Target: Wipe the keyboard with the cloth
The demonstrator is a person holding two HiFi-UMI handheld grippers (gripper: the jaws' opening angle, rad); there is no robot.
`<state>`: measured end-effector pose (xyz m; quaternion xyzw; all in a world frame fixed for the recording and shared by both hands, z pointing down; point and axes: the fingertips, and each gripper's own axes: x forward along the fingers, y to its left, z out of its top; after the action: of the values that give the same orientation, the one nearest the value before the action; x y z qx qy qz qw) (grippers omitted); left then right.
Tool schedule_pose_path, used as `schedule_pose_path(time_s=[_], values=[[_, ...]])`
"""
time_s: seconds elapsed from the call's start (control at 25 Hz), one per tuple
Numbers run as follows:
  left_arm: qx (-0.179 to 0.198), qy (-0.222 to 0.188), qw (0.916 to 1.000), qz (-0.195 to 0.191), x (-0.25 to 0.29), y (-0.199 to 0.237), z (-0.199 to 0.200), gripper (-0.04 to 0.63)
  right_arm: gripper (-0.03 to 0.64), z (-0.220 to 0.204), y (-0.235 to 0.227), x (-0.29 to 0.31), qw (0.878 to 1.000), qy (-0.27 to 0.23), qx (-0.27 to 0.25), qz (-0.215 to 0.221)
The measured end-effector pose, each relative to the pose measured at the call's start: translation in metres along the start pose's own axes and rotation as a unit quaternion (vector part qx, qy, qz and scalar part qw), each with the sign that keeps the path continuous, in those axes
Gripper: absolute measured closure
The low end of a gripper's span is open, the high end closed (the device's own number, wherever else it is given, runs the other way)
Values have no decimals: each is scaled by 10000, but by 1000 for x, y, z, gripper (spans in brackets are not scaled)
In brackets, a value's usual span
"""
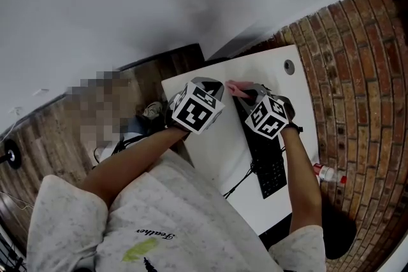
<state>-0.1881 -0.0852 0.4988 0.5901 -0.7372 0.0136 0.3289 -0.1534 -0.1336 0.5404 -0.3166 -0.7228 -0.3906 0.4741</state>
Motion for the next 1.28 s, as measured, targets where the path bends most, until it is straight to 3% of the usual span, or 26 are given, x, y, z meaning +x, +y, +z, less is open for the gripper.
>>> schedule_pose_path(time_s=[0.52, 0.76, 0.96, 1.28], values=[[-25, -73, 9999, 94, -15, -10, -9, 604, 595, 19, 23, -1, 9998, -90, -151, 70], [-46, -168, 9997, 170, -23, -15, -11, 604, 595, 22, 37, -2, 9999, -147, 25, 18], [-76, -127, 9999, 84, -25, -23, -15, 604, 595, 29, 38, -17, 9940, -563, 840, -410], [316, -74, 9988, -358, -8, -59, 0, 604, 595, 13, 38, -68, 9474, -1255, 2562, -1452]])
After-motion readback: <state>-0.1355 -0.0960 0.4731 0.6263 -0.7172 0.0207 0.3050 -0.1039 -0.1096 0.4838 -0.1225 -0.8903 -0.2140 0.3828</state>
